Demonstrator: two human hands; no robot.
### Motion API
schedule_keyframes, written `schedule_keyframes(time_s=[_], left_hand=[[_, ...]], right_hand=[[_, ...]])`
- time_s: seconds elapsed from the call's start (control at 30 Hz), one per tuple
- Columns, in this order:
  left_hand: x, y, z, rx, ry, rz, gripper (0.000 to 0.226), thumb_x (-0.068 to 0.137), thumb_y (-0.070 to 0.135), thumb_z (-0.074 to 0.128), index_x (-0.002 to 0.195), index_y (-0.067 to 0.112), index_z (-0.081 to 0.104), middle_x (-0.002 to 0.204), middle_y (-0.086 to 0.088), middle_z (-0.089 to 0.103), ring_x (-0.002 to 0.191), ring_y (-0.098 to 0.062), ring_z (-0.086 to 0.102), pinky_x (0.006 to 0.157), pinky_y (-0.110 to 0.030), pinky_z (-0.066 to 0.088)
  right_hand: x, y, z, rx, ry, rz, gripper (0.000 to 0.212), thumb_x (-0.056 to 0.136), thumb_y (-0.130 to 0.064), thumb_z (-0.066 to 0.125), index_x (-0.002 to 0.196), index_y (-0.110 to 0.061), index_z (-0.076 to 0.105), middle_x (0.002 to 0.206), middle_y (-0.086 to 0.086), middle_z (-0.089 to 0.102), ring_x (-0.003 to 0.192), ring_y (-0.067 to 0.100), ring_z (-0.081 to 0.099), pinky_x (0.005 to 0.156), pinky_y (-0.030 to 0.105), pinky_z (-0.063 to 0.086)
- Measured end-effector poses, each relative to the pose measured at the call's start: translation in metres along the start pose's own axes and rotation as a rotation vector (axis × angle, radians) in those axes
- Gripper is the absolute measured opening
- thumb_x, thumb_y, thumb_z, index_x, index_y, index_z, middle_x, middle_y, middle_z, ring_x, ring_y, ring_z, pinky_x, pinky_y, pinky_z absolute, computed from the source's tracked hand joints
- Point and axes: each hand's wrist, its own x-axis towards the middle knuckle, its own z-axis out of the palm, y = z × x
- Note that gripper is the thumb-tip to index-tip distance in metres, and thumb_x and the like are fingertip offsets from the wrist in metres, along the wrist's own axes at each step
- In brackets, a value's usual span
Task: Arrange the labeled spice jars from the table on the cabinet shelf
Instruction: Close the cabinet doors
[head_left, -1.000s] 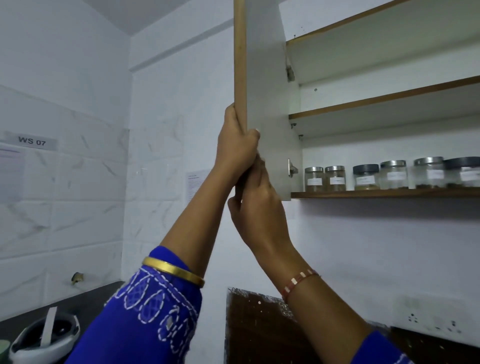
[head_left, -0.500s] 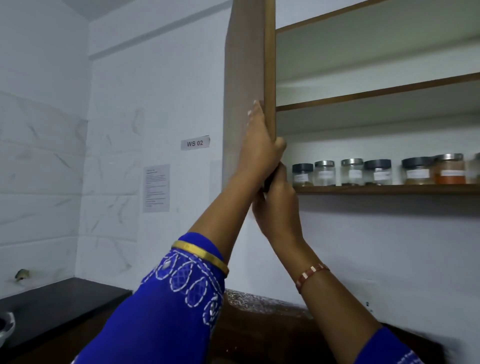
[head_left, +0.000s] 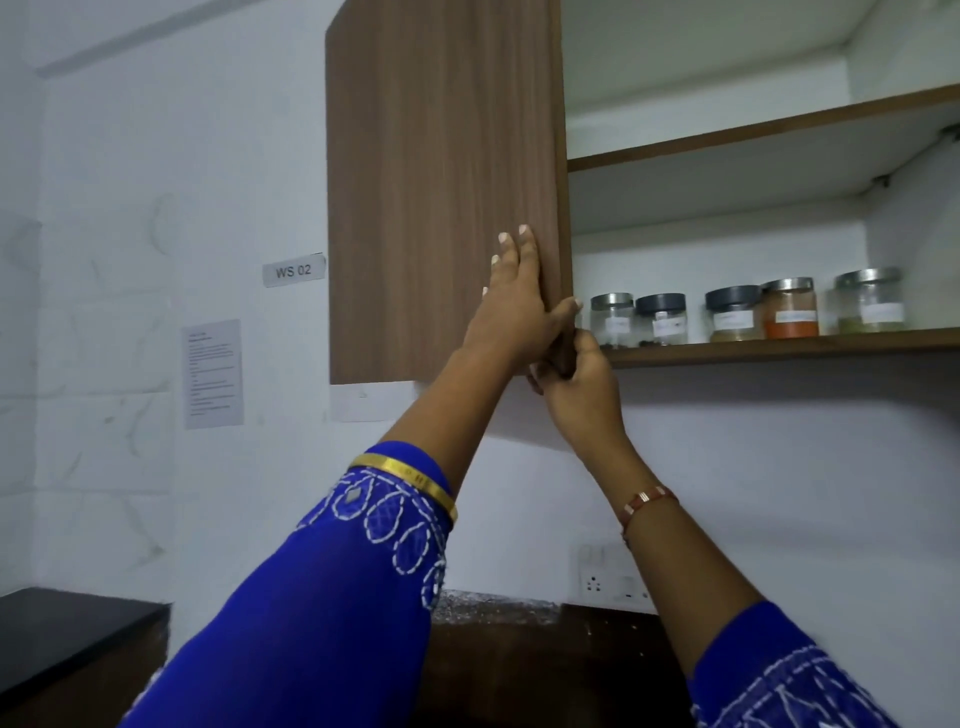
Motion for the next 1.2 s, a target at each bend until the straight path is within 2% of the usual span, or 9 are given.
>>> schedule_keyframes(time_s=[0.1, 0.27, 0.37, 0.43, 0.67, 0.77, 0.87, 1.1, 1.2], left_hand=[[0.013, -0.003, 0.025, 0.019, 0.027, 0.035, 0.087, 0.091, 0.037, 0.049, 0.145, 0.013, -0.013, 0.156, -0.012, -0.016, 0.144, -0.029, -0.009, 0.117, -0.044, 0.001], [0.037, -0.01, 0.066, 0.119, 0.051, 0.066, 0.082, 0.092, 0.04, 0.043, 0.145, 0.013, -0.013, 0.155, -0.013, -0.017, 0.144, -0.029, -0.011, 0.117, -0.043, 0.0], [0.048, -0.02, 0.083, 0.203, 0.044, 0.104, 0.08, 0.093, 0.046, 0.038, 0.146, 0.014, -0.012, 0.156, -0.012, -0.016, 0.144, -0.028, -0.011, 0.117, -0.043, 0.0], [0.053, -0.032, 0.091, 0.294, 0.029, 0.137, 0.077, 0.093, 0.048, 0.034, 0.146, 0.016, -0.013, 0.156, -0.011, -0.016, 0.145, -0.026, -0.01, 0.117, -0.044, 0.0], [0.058, -0.067, 0.118, 0.382, -0.031, 0.198, 0.068, 0.097, 0.038, 0.031, 0.146, 0.019, -0.012, 0.156, -0.007, -0.017, 0.144, -0.027, -0.012, 0.117, -0.043, 0.0], [0.061, -0.075, 0.13, 0.382, -0.04, 0.201, 0.068, 0.097, 0.037, 0.032, 0.146, 0.02, -0.012, 0.156, -0.007, -0.018, 0.144, -0.028, -0.014, 0.117, -0.043, 0.0], [0.067, -0.08, 0.14, 0.389, -0.043, 0.2, 0.068, 0.097, 0.037, 0.031, 0.146, 0.019, -0.013, 0.155, -0.008, -0.019, 0.144, -0.028, -0.015, 0.117, -0.043, -0.001], [0.077, -0.087, 0.158, 0.394, -0.018, 0.201, 0.069, 0.097, 0.039, 0.03, 0.145, 0.018, -0.015, 0.155, -0.01, -0.02, 0.143, -0.03, -0.017, 0.116, -0.044, -0.004], [0.08, -0.09, 0.165, 0.41, -0.027, 0.199, 0.069, 0.097, 0.038, 0.029, 0.145, 0.017, -0.016, 0.155, -0.011, -0.021, 0.143, -0.031, -0.018, 0.116, -0.045, -0.005]], right_hand=[[0.016, 0.017, -0.011, 0.063, 0.005, 0.059, 0.03, 0.09, -0.006, 0.056, 0.119, -0.006, 0.053, 0.111, 0.013, 0.065, 0.103, 0.027, 0.063, 0.088, 0.044, 0.055], [0.042, 0.045, -0.031, 0.063, -0.016, 0.125, 0.018, 0.091, -0.005, 0.055, 0.109, -0.006, 0.056, 0.099, 0.011, 0.064, 0.082, 0.02, 0.064, 0.065, 0.021, 0.057], [0.056, 0.062, -0.037, 0.049, 0.018, 0.172, 0.012, 0.091, -0.008, 0.056, 0.101, -0.001, 0.058, 0.09, 0.016, 0.065, 0.07, 0.02, 0.063, 0.06, 0.021, 0.057], [0.064, 0.07, -0.041, 0.026, 0.035, 0.197, 0.018, 0.091, -0.009, 0.056, 0.103, 0.003, 0.06, 0.088, 0.018, 0.065, 0.067, 0.019, 0.063, 0.061, 0.023, 0.057], [0.085, 0.09, -0.047, 0.09, 0.061, 0.323, 0.029, 0.089, -0.01, 0.06, 0.106, 0.013, 0.057, 0.076, 0.018, 0.057, 0.059, 0.021, 0.055, 0.048, 0.017, 0.053], [0.093, 0.098, -0.049, 0.016, 0.065, 0.357, 0.018, 0.087, -0.017, 0.063, 0.093, -0.001, 0.061, 0.07, 0.014, 0.059, 0.058, 0.021, 0.058, 0.056, 0.023, 0.056], [0.101, 0.104, -0.049, -0.032, 0.072, 0.369, 0.018, 0.088, -0.02, 0.062, 0.094, -0.003, 0.061, 0.071, 0.015, 0.059, 0.058, 0.022, 0.058, 0.063, 0.029, 0.056], [0.112, 0.117, -0.047, -0.29, 0.077, 0.333, 0.039, 0.088, -0.033, 0.061, 0.098, 0.005, 0.063, 0.071, 0.019, 0.063, 0.049, 0.022, 0.058, 0.05, 0.027, 0.054], [0.114, 0.126, -0.046, -0.467, 0.115, 0.272, 0.038, 0.089, -0.037, 0.058, 0.078, -0.001, 0.064, 0.078, 0.021, 0.066, 0.067, 0.032, 0.065, 0.063, 0.038, 0.059]])
